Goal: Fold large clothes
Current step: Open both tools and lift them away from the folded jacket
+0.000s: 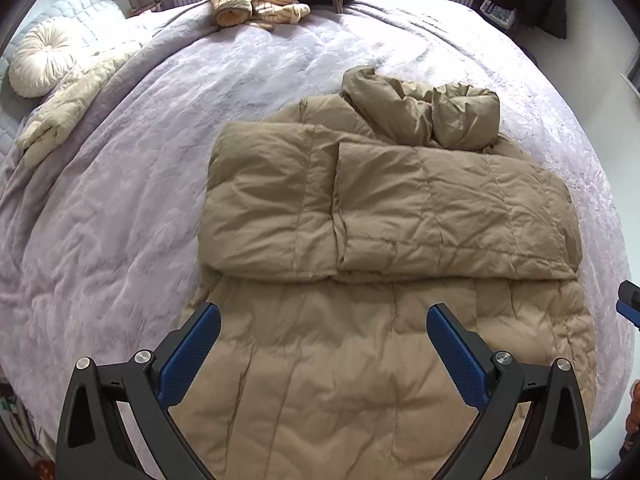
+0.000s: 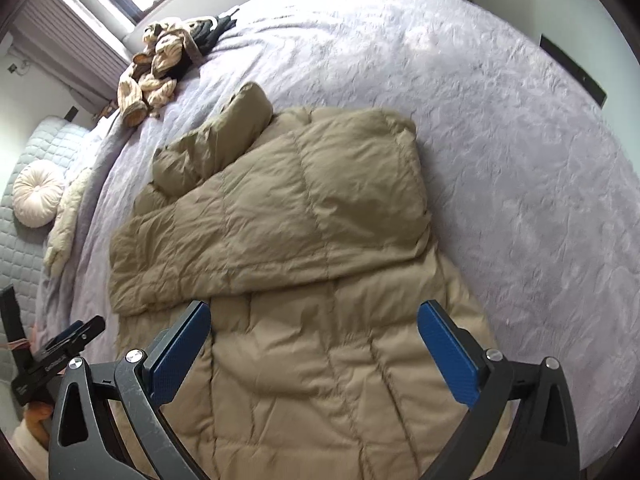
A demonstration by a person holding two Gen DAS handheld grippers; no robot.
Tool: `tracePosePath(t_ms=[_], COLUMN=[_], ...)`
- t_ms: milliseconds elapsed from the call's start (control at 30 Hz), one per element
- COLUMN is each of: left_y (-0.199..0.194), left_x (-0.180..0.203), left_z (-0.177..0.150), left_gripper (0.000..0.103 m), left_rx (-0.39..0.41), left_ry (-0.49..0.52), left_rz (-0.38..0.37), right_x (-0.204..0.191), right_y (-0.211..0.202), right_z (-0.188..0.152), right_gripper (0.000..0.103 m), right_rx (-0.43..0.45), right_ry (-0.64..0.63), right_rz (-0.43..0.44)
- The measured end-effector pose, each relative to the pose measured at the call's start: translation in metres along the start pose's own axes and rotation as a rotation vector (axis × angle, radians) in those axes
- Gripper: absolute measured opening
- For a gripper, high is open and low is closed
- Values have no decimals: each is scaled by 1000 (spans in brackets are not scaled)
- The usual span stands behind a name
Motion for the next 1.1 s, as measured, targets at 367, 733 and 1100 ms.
tracePosePath(t_ms=[367, 733, 1100], left_y=[-48, -66, -63], left_x=[10, 19, -11], left_z=[-57, -119, -202], left_gripper=[103, 103, 103], left_rx=[-41, -100, -166], left_ry=[-85, -99, -100], left_rz=[15, -4, -39], right_x=[11, 30, 52], right_y=[-25, -43, -41], right_z=[-28, -64, -139], right_gripper=[103, 103, 103], right_rx=[-132, -206, -232], right_ry=[62, 154, 351], right_rz=[103, 168, 216])
Point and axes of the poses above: each gripper's, at about its wrist camera, not at the fingertips, and y roughly the way its jaws point, x to its right, z to its top, the point moved 6 cm from there along y, roughly the way its jaws point, and after that the axes turned 6 degrees about y, right-handed, at the moved point
